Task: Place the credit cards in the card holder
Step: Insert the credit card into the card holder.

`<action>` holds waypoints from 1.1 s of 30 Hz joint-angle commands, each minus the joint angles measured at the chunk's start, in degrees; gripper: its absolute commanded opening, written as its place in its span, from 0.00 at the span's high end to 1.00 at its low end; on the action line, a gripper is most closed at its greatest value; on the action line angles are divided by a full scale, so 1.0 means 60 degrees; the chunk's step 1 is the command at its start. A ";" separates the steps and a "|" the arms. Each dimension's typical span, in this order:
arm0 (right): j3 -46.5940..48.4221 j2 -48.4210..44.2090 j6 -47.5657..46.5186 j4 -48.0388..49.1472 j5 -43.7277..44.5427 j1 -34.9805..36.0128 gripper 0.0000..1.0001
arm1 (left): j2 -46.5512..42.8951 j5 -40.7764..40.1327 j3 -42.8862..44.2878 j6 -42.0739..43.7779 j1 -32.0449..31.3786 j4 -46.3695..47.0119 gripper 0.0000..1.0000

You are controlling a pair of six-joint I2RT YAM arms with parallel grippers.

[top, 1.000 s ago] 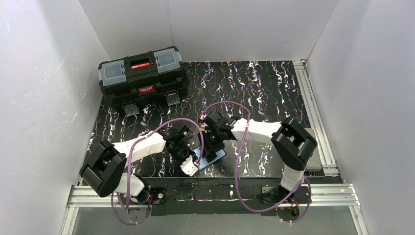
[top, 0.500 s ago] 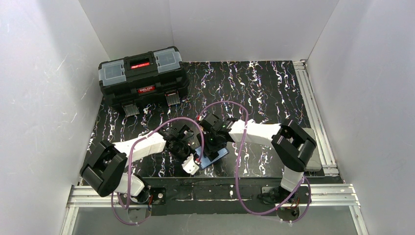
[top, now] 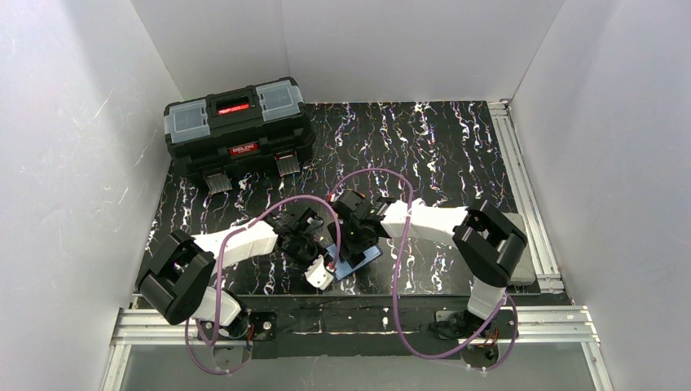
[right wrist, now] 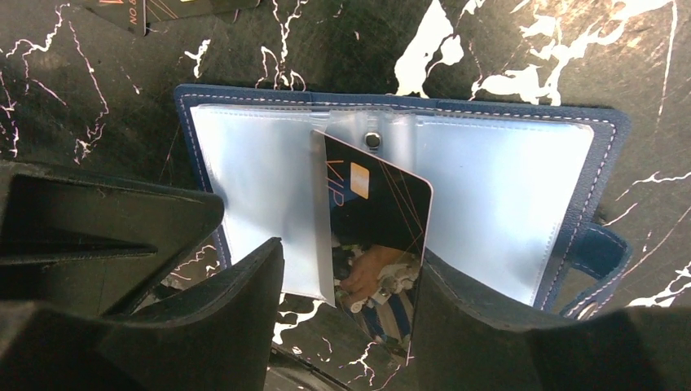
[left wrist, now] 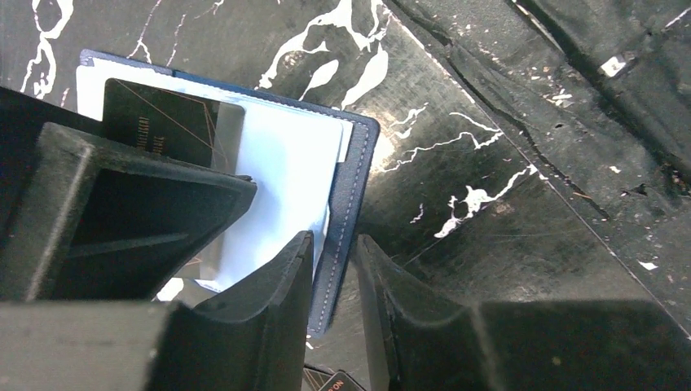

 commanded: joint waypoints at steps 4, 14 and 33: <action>-0.0154 -0.0446 -0.0231 -0.0024 -0.0575 0.0043 0.35 | 0.1153 0.0008 0.0861 0.0880 -0.0024 -0.2296 0.70; -0.0786 -0.1019 -0.0237 0.0233 -0.1254 -0.0628 0.26 | 0.1834 -0.0906 0.1155 0.2201 -0.0040 -0.3055 0.67; -0.0791 -0.0842 -0.0314 0.0530 -0.2122 -0.1178 0.25 | 0.1802 -0.0899 0.1182 0.2028 -0.0054 -0.3366 0.71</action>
